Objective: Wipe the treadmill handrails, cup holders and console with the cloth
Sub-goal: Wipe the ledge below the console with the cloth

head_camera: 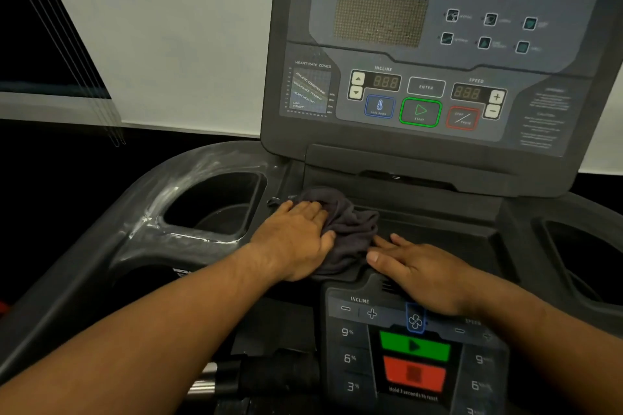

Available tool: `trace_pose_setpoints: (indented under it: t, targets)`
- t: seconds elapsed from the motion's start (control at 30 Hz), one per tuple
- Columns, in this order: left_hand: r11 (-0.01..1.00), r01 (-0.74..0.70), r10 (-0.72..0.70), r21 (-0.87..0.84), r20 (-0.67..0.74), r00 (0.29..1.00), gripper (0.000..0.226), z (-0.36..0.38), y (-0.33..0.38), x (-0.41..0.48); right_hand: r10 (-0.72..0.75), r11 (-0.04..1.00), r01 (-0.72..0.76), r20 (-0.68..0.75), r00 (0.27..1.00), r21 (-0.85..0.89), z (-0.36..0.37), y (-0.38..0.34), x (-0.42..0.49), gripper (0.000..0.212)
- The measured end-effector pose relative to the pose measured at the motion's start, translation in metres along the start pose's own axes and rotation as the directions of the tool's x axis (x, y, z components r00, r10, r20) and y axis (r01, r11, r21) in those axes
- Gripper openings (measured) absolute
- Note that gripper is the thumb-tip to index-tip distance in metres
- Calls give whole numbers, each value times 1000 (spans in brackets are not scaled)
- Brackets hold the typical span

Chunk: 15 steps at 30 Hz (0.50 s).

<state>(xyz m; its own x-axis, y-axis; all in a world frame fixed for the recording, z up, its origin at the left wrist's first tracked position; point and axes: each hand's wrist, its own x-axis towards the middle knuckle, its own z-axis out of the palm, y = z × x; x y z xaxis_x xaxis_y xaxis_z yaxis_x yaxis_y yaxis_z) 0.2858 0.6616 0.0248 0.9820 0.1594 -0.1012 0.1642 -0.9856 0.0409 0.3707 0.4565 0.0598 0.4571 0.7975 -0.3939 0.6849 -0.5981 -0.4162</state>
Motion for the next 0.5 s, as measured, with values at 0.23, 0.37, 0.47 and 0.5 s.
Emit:
trace_pose_setpoints:
  t: [0.23, 0.37, 0.47, 0.5]
  targets:
    - [991, 133, -131, -33, 75, 989, 63, 2, 0, -3, 25, 1000, -25, 0, 1000, 4, 1, 2, 0, 55]
    - [991, -47, 66, -123, 156, 986, 64, -3, 12, 17, -2, 1000, 2, 3, 1000, -1, 0, 1, -1, 50]
    - [950, -150, 205, -274, 186, 961, 61, -5, 36, 25, 19, 999, -21, -68, 997, -30, -1, 4, -2, 50]
    - [946, -161, 219, -280, 189, 957, 61, -5, 38, 25, 25, 999, -27, -82, 996, -24, -1, 5, -2, 50]
